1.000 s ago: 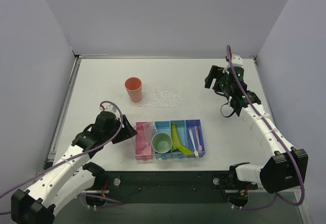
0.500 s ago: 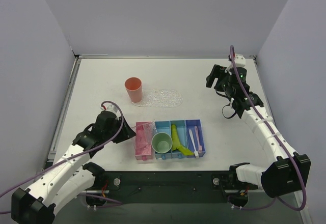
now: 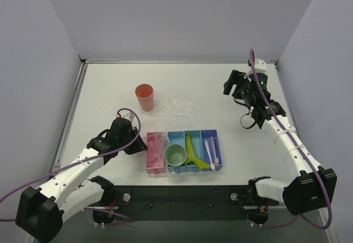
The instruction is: Prepare toiletry sets of a toothbrush and toothpaste on the tray
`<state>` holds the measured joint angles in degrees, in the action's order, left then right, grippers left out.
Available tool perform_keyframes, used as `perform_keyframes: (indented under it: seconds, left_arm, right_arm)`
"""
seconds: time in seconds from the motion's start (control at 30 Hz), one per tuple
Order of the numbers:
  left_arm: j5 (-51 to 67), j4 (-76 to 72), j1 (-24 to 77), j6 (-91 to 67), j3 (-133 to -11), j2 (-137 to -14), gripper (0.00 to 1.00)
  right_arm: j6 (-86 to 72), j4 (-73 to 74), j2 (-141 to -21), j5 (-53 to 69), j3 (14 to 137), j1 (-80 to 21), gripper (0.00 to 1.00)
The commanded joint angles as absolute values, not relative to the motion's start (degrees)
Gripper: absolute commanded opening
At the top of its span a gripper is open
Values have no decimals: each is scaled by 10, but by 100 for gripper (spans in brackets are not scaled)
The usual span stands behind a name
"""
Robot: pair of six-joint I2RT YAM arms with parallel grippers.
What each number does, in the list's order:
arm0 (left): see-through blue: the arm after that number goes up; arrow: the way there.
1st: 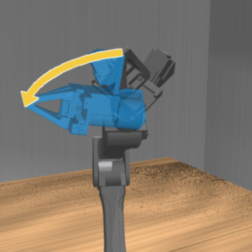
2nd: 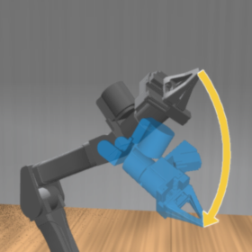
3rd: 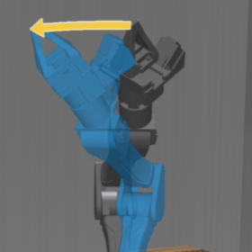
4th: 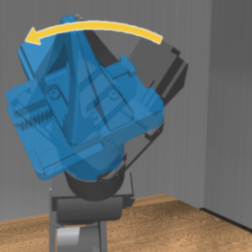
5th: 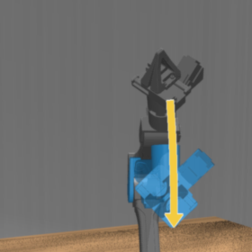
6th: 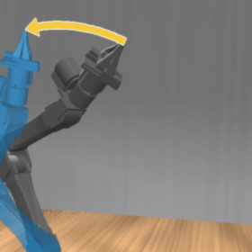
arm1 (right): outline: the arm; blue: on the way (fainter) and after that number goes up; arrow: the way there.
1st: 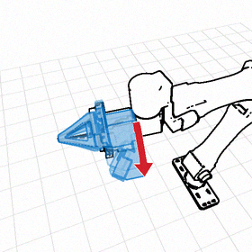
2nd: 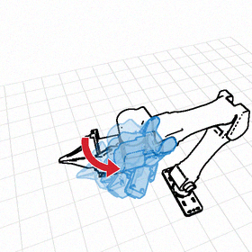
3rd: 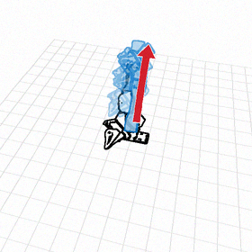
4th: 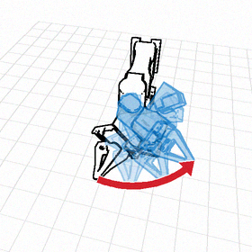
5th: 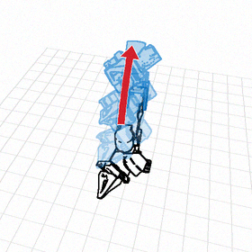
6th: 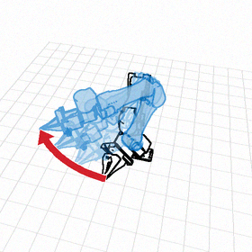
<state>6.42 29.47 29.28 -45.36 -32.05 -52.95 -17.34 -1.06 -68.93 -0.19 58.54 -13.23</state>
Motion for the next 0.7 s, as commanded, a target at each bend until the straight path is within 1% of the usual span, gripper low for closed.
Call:
perform_keyframes:
  seconds: [0.0,0.07,0.2,0.4,0.67]
  left_arm:
    - [67,279,295,-437,-360,-542,18]
    - [62,289,295,-437,-369,-548,11]
    - [55,304,295,-438,-384,-549,1]
    - [48,318,295,-441,-396,-539,0]
    - [53,312,294,-450,-379,-524,0]
  right_arm:
    - [-167,-25,-671,-13,584,-136,72]
    - [-164,-25,-670,-15,584,-136,72]
    - [-163,-25,-671,-16,585,-137,72]
    - [-163,-27,-673,-13,586,-136,72]
    - [-163,-25,-669,-13,578,-137,72]
